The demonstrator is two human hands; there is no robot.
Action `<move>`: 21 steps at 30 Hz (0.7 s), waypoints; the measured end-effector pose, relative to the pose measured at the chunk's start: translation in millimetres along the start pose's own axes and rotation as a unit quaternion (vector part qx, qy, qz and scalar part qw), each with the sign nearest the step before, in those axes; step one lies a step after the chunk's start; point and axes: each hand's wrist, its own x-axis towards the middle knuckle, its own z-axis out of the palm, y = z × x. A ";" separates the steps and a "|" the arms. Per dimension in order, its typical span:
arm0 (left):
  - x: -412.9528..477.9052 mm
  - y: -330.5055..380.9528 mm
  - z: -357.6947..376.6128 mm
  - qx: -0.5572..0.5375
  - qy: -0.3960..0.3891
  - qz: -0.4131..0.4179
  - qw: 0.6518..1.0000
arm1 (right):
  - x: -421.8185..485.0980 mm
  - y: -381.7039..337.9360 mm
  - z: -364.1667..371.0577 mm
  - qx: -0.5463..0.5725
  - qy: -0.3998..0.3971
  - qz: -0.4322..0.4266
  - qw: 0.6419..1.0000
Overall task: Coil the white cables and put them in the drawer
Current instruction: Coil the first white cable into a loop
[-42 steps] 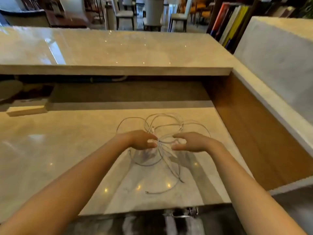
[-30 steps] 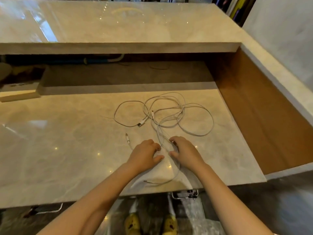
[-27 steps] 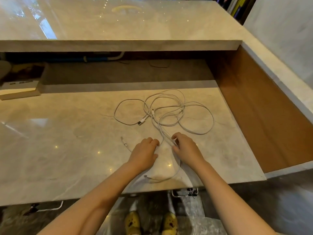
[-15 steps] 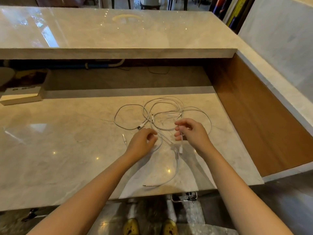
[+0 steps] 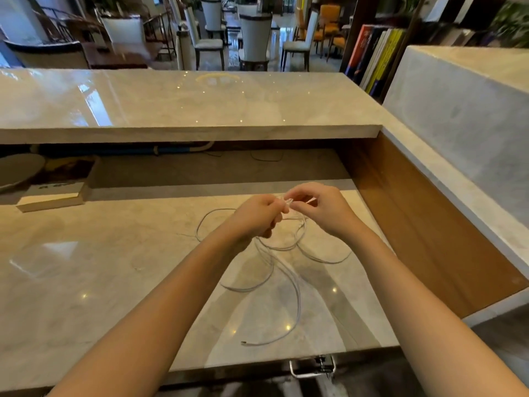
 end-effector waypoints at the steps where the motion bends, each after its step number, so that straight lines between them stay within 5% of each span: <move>1: -0.5 8.4 -5.7 -0.054 -0.035 -0.002 0.998 | 3.4 -0.9 -4.1 -0.017 0.006 -0.022 1.000; 4: -1.3 38.2 -22.7 -0.197 -0.133 -0.001 0.971 | 14.5 -2.6 -17.6 -0.022 0.050 -0.046 0.997; 10: 3.8 80.5 -43.2 -0.363 -0.231 0.043 0.902 | 7.4 -1.8 -31.5 0.201 0.051 0.040 0.977; 18: 21.6 105.4 -77.5 -0.517 -0.105 0.151 0.836 | -24.1 55.5 -21.0 0.121 0.042 0.126 0.984; 21: 25.3 102.5 -71.9 -0.433 -0.035 0.198 0.878 | -20.6 41.6 -17.4 -0.004 0.004 0.090 0.996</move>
